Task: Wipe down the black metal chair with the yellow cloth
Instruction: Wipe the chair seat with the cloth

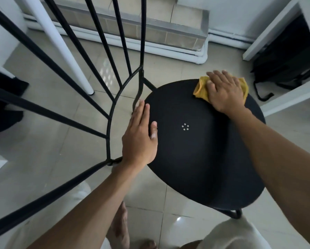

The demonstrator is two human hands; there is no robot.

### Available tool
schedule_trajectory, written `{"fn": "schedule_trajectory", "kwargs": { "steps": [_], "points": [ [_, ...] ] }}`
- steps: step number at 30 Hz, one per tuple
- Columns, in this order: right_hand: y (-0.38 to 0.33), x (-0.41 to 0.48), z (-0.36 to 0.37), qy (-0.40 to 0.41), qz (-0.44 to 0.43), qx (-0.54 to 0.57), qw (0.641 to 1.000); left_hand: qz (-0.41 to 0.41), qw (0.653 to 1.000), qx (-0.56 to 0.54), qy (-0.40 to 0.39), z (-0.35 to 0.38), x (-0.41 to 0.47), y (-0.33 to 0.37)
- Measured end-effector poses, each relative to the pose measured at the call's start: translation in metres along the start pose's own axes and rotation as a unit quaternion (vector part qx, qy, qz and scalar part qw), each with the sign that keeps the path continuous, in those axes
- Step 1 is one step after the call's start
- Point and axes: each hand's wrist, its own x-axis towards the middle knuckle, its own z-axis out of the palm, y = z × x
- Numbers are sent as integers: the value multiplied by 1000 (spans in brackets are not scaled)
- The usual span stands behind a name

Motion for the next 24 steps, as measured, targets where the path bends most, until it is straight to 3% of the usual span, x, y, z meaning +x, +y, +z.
{"fn": "schedule_trajectory", "kwargs": {
  "steps": [6,10,16,21,24],
  "points": [
    [53,-52,-7,29,130,26,991,-11,999,38,10,1,-1,3],
    [70,-116,-10,33,209,101,972,-8,999,45,3,1,-2,7],
    [36,-215,4,58,305,94,946,-9,998,60,13,1,-2,9],
    [-25,-282,29,151,404,253,866,18,992,121,11,-2,-4,11],
    [-39,-298,28,183,404,327,835,123,979,162,-27,-3,-8,18]
  ]
}}
